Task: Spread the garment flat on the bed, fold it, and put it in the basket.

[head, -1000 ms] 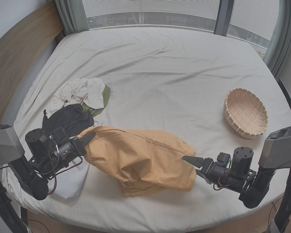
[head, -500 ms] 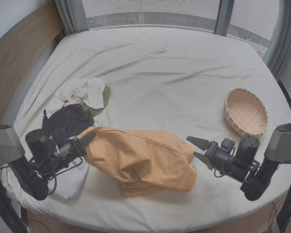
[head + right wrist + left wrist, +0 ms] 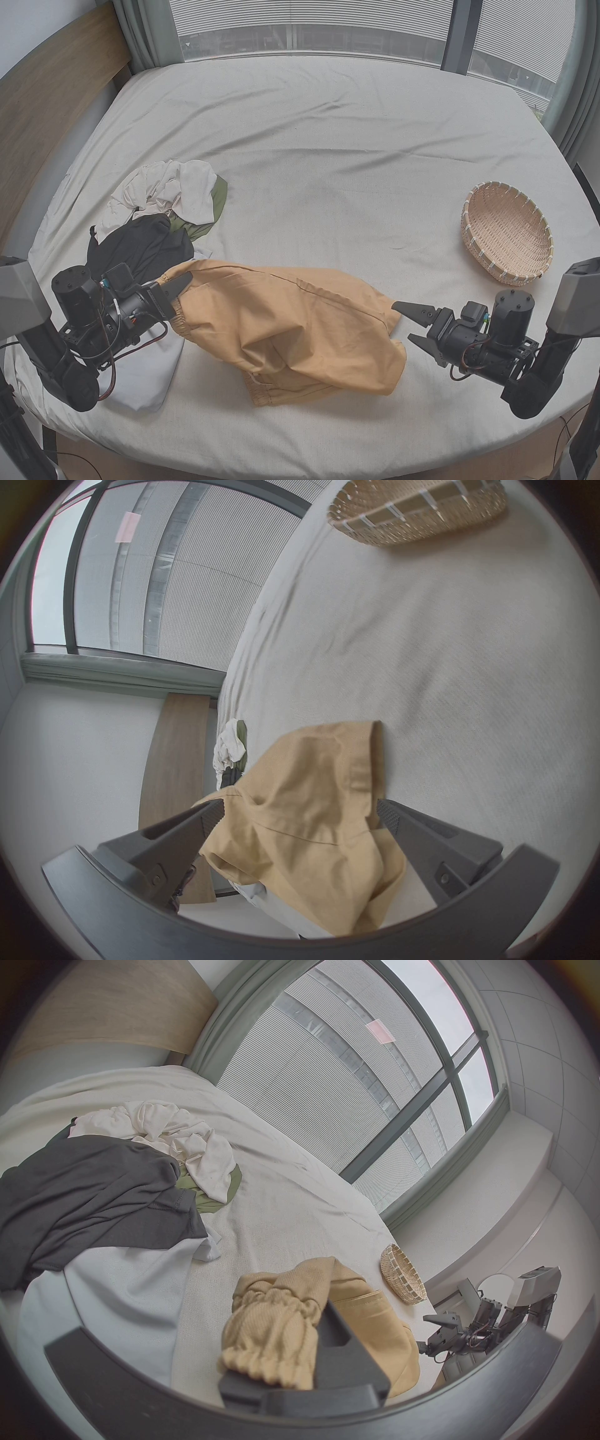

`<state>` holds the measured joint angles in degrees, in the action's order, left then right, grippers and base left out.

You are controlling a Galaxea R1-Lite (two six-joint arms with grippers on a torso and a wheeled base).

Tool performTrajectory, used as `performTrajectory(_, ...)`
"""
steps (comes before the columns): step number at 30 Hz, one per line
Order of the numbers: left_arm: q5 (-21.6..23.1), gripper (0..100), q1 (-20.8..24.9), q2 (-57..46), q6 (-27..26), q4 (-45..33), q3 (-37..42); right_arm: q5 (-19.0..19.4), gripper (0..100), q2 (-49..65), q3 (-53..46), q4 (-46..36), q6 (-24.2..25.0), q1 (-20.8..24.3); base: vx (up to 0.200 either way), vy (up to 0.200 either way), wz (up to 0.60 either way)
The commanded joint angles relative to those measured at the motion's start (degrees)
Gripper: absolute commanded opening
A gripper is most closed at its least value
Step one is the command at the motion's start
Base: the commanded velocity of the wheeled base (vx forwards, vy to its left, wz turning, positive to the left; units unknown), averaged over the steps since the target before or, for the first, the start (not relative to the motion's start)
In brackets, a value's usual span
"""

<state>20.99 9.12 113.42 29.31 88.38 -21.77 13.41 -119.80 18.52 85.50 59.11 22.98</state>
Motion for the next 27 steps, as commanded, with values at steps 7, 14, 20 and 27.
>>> performTrajectory(7,-0.1,0,0.0,0.1,0.0,0.0,-0.2,-0.1,100,-4.0,-0.7,0.9,0.2,3.2,0.000,0.000,0.00)
performTrajectory(14,-0.1,0,0.4,0.4,-0.1,0.0,0.2,-0.8,0,-3.3,-0.9,2.7,0.0,3.1,0.000,0.000,0.00)
performTrajectory(20,0.0,0,1.3,0.3,0.0,0.0,0.1,-1.3,0,1.6,-1.1,2.8,-1.2,1.7,0.000,0.000,0.00)
performTrajectory(27,0.0,0,3.3,0.2,0.4,0.0,0.1,-1.1,0,11.6,-0.4,1.2,-5.9,-3.6,0.000,0.000,0.00)
